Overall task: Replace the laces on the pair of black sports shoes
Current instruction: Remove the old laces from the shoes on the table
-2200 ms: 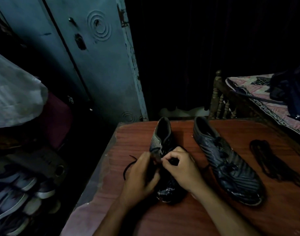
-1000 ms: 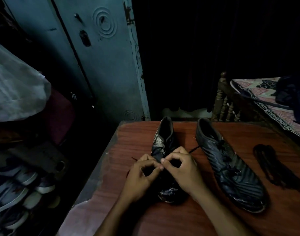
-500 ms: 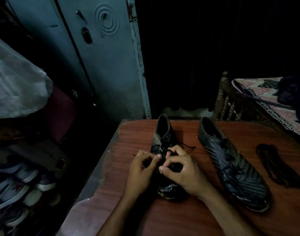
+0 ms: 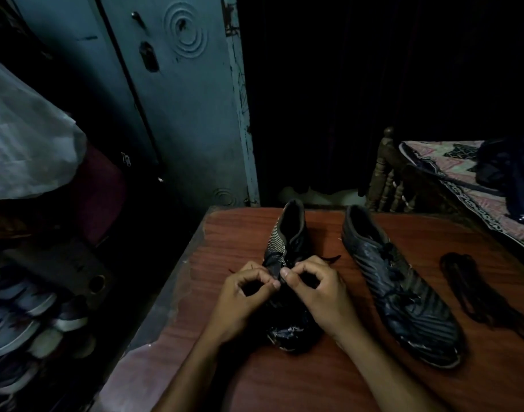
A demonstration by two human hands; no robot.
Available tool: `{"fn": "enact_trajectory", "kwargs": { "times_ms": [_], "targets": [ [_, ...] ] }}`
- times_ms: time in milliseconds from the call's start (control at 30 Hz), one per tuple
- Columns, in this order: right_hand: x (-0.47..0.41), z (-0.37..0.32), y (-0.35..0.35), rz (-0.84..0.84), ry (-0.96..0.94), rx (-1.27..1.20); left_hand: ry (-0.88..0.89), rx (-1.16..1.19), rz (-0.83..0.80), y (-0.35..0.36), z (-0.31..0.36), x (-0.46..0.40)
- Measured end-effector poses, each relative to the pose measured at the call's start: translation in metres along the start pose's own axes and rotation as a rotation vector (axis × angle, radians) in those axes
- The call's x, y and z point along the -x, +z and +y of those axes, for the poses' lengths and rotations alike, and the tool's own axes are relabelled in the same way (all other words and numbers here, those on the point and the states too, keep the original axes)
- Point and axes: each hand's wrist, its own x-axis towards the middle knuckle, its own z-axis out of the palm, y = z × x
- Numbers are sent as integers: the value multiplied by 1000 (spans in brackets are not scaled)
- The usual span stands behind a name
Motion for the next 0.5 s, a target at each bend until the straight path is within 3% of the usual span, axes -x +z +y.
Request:
{"fn": "enact_trajectory", "kwargs": {
  "times_ms": [167,300,400,500],
  "targets": [
    [-3,5,8,26,38,80,19,-63,-51,1,3,1],
    [-4,3,8,37,35,106,43,-172,27,7,2,1],
    [-3,-4,1,-11,11,89,29,-215,86,10,-4,-1],
    [-1,-9,-6,-102,10,25,132,-342,58,11,-7,-1]
  ]
}}
